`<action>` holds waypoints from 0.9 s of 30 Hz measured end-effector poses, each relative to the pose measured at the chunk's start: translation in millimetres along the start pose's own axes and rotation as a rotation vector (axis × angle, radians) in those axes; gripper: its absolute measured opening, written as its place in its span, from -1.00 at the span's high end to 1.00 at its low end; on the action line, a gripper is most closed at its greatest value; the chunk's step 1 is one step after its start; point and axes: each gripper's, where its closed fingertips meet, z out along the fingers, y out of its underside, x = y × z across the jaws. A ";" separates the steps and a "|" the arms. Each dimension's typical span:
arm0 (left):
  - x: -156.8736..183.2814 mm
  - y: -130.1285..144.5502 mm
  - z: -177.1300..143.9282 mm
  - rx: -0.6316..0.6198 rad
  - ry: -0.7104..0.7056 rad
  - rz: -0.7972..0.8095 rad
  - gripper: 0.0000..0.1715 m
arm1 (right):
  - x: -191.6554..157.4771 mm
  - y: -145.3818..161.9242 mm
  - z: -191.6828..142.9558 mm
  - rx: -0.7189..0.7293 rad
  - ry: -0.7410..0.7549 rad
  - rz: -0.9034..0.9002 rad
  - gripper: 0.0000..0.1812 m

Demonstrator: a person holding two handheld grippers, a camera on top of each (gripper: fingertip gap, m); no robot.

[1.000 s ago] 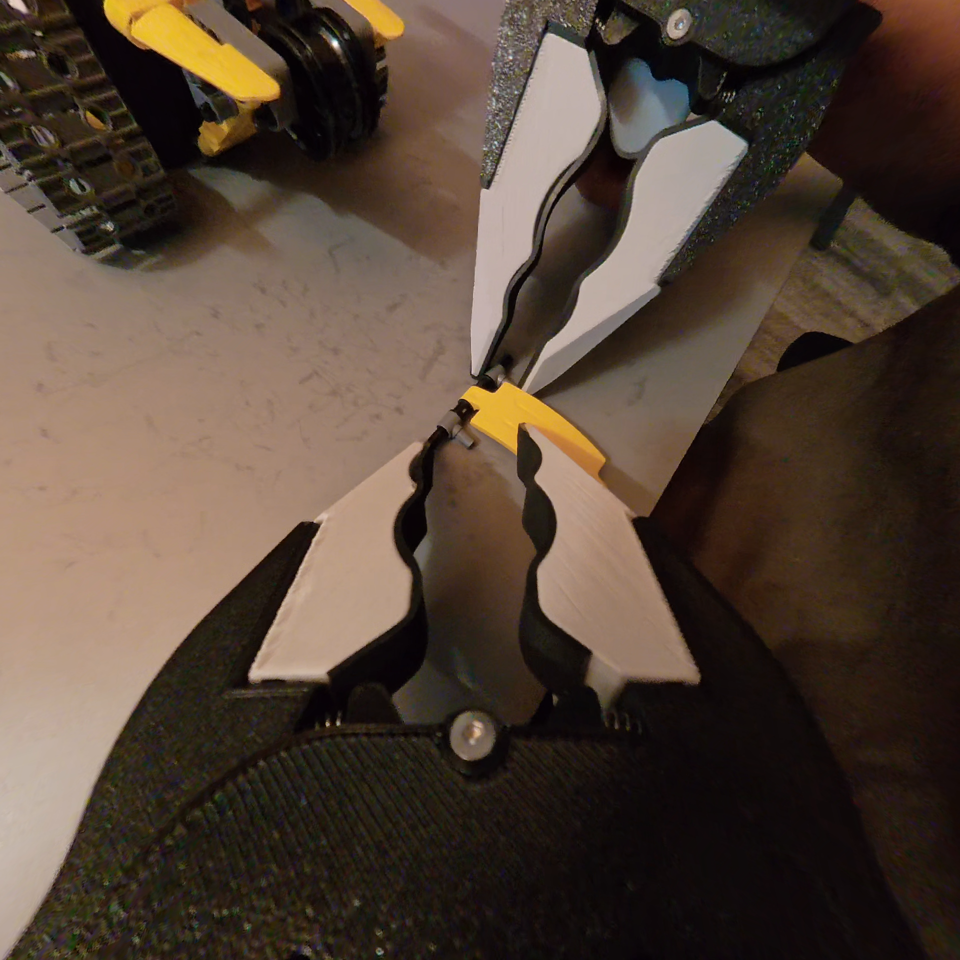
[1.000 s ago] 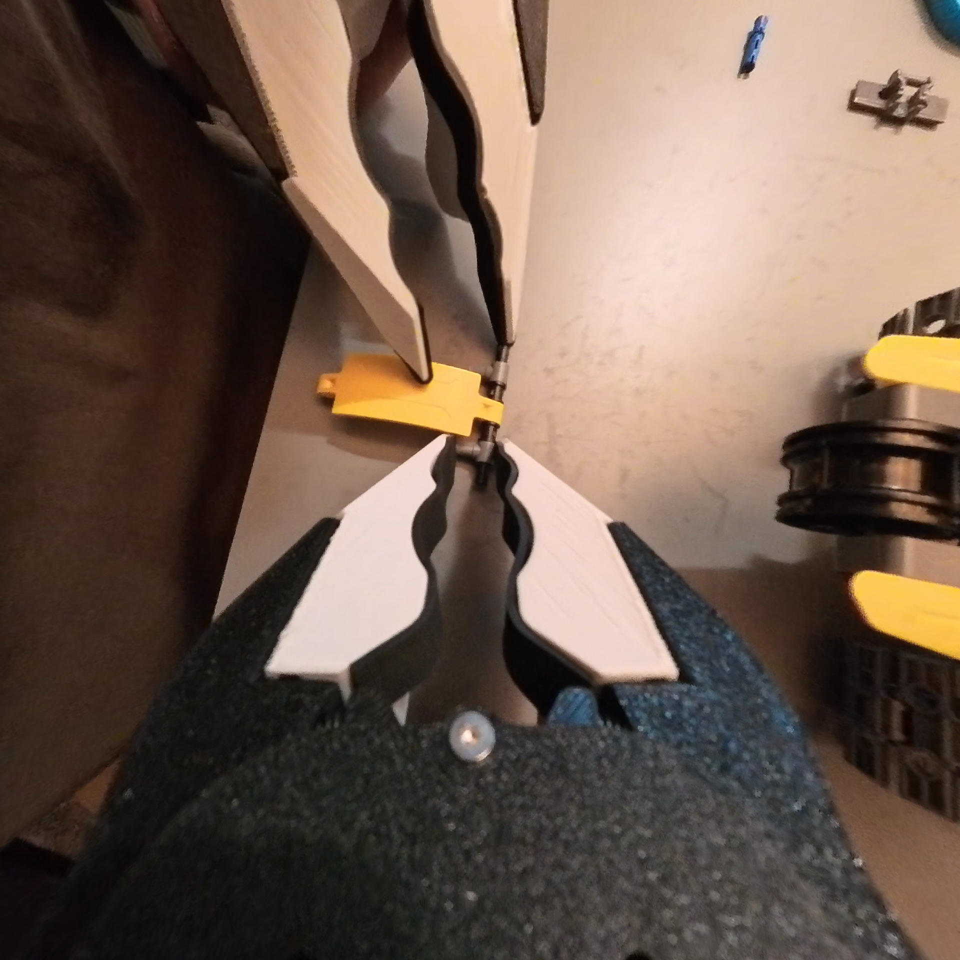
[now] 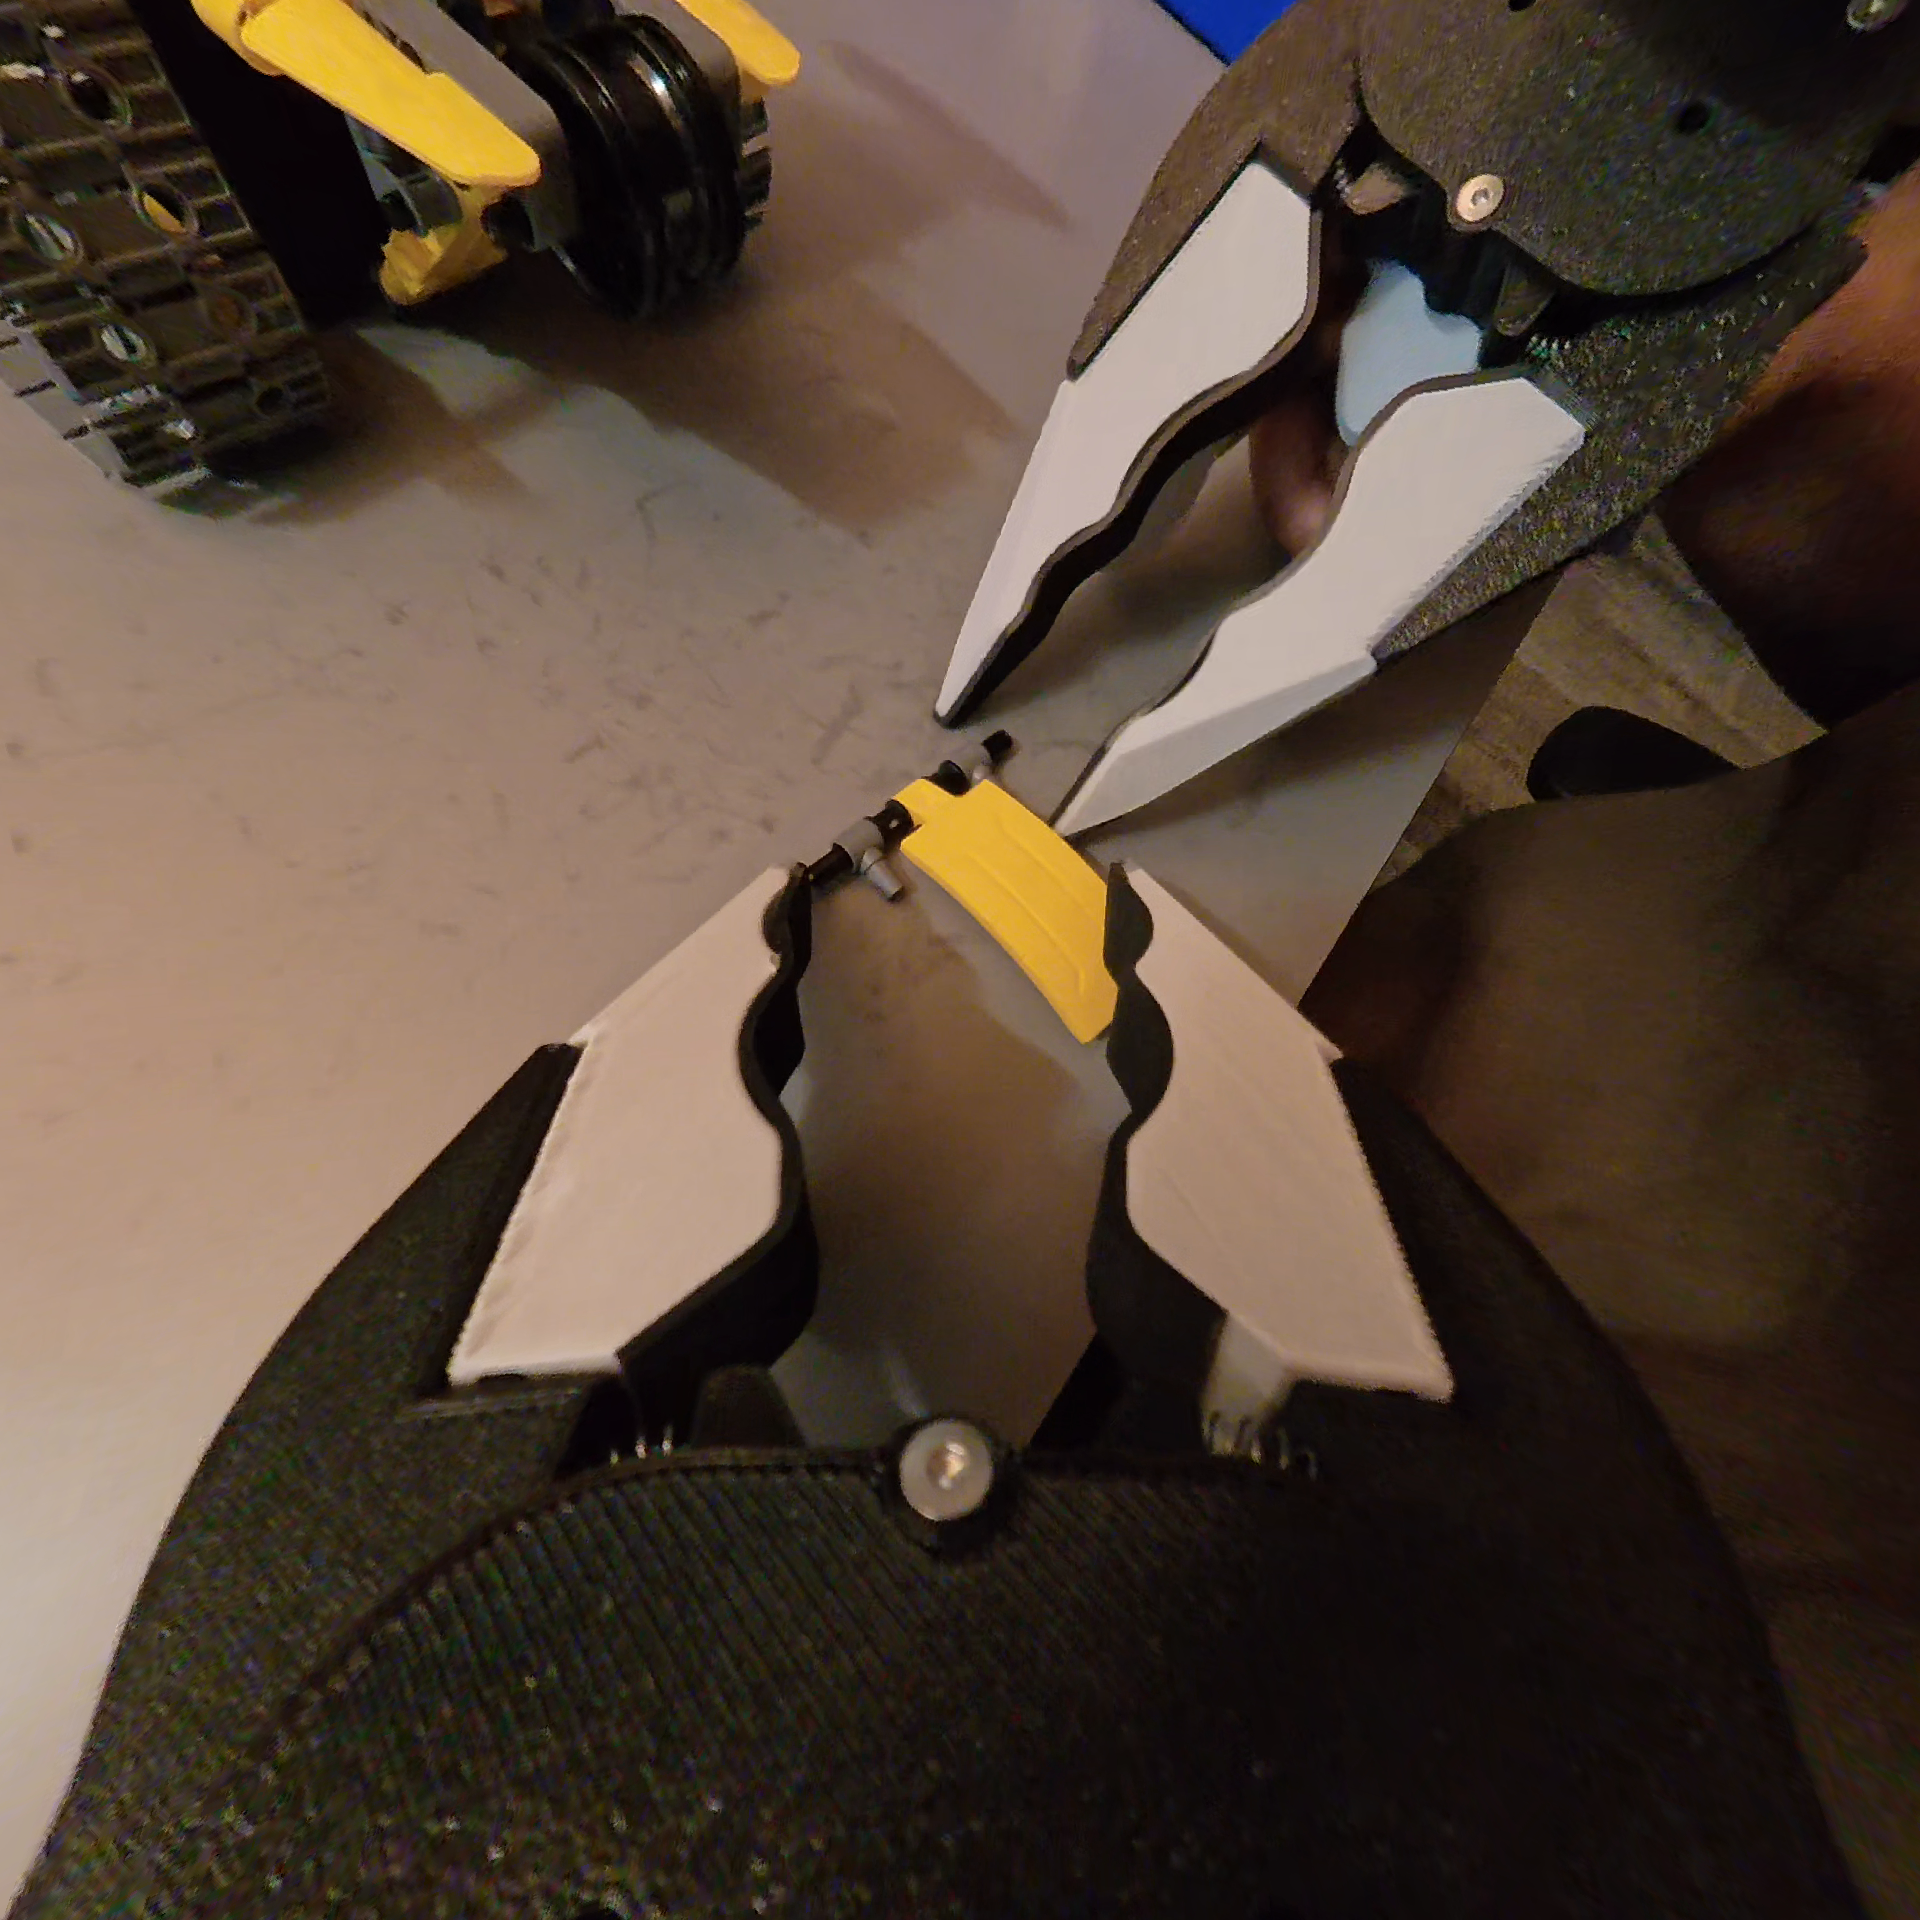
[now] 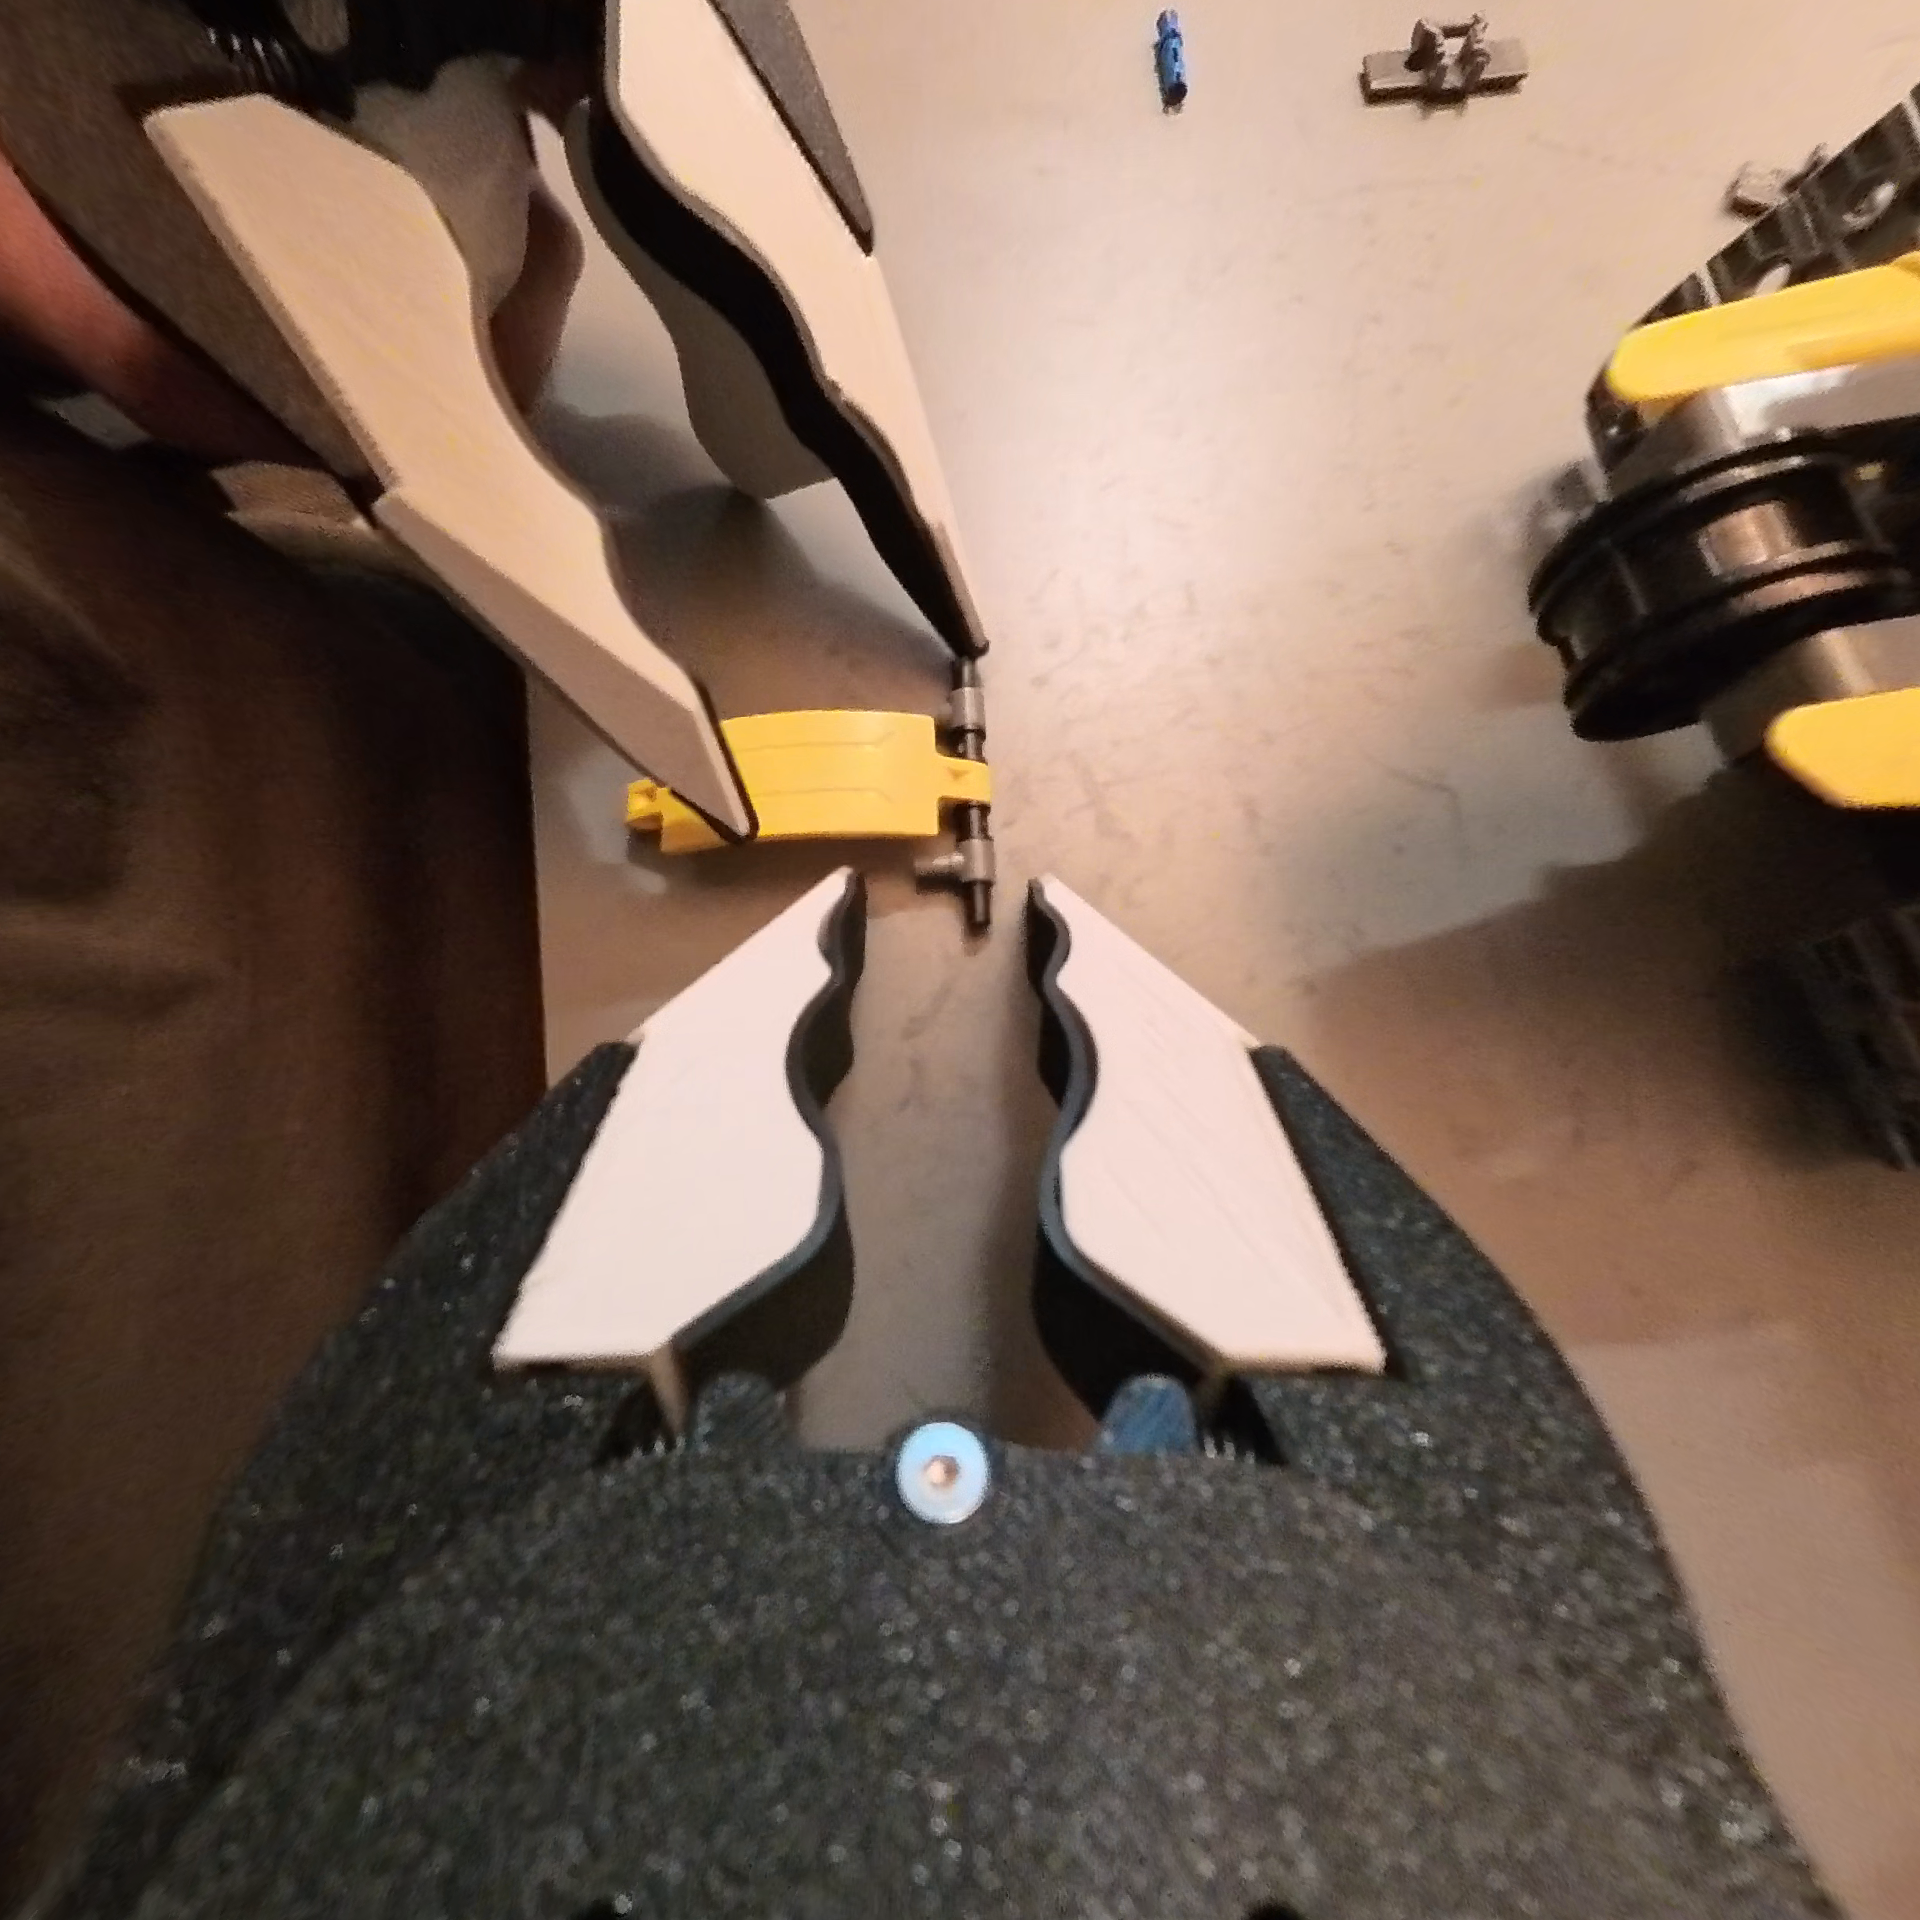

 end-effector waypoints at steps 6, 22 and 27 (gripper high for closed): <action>2.8 -0.9 -0.5 0.002 0.026 -0.005 0.34 | 6.8 -0.3 0.7 -0.003 0.040 0.022 0.83; 22.2 -58.3 -38.3 0.356 0.650 -0.527 0.86 | -9.2 -57.8 -37.7 0.387 0.159 -0.213 0.82; 24.2 -62.9 -46.9 0.399 0.708 -0.543 1.00 | -13.3 -59.6 -38.7 0.431 0.017 -0.047 0.66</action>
